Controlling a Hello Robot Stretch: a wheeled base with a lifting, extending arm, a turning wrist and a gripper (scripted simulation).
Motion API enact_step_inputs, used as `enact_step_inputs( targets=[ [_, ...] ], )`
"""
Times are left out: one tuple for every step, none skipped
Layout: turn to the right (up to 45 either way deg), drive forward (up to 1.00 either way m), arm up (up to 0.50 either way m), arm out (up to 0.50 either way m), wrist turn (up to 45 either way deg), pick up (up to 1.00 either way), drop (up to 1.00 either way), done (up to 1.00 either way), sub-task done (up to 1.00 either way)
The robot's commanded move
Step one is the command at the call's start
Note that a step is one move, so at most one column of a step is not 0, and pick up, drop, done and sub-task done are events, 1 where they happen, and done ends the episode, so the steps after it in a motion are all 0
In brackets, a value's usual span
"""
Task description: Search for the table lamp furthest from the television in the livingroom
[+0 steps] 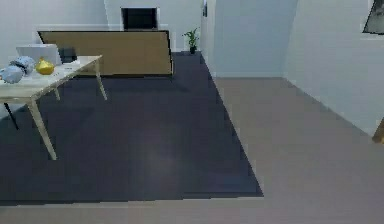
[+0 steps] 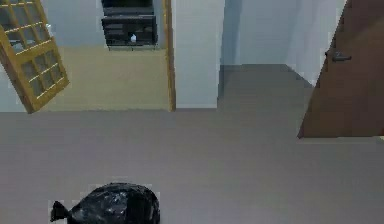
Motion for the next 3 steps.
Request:
enact_step_inputs(
  targets=[
    [0.0, 1.00, 0.00, 0.00, 0.0, 0.00, 0.00, 0.00, 0.00],
    [0.0, 1.00, 0.00, 0.00, 0.0, 0.00, 0.00, 0.00, 0.00],
    [0.0, 1.00, 0.00, 0.00, 0.0, 0.00, 0.00, 0.00, 0.00]
  ],
)
